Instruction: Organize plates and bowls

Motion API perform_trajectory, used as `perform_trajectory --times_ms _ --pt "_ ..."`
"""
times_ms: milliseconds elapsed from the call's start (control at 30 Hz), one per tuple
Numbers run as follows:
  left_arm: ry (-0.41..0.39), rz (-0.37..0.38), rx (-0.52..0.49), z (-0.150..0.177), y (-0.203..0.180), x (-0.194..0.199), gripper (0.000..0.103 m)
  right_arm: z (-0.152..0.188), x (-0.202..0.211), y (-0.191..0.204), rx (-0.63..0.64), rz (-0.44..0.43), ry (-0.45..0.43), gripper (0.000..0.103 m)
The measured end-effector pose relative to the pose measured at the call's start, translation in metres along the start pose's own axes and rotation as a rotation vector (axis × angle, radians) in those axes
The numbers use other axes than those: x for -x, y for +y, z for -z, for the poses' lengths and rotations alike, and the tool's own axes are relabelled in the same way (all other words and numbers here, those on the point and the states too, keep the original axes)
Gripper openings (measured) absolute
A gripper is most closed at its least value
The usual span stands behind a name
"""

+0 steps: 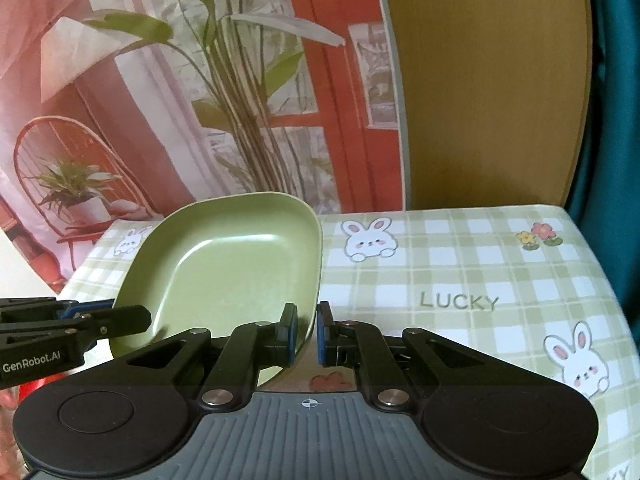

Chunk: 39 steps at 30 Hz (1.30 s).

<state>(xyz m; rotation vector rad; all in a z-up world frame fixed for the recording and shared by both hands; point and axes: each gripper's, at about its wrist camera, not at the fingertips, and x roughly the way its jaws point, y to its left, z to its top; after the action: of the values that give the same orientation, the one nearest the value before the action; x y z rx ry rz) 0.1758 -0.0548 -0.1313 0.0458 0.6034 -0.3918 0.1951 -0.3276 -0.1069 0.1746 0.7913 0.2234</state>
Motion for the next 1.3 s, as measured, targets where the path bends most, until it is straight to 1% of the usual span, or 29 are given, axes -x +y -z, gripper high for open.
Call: perform_trajectory --times_ms 167,433,633,867,1033,1300 --pt "-0.019 -0.006 0.010 0.002 0.011 0.013 0.018 0.007 0.002 0.020 -0.020 -0.004 0.011 0.009" --pt "-0.046 -0.011 0.030 0.005 0.029 0.034 0.018 0.017 0.010 0.050 -0.052 -0.017 0.005 0.010" --pt "-0.049 -0.014 0.031 0.010 0.035 0.043 0.018 0.026 0.017 0.065 -0.075 -0.028 -0.005 0.011" --pt "-0.040 -0.004 0.026 0.021 0.039 0.051 0.018 0.038 0.028 0.072 -0.108 -0.042 -0.014 0.012" --pt "-0.017 0.008 0.023 0.032 0.040 0.055 0.018 0.049 0.038 0.073 -0.130 -0.054 -0.023 0.012" --pt "0.020 0.001 0.003 0.053 0.042 0.058 0.018 0.068 0.047 0.082 -0.134 -0.043 -0.026 0.012"
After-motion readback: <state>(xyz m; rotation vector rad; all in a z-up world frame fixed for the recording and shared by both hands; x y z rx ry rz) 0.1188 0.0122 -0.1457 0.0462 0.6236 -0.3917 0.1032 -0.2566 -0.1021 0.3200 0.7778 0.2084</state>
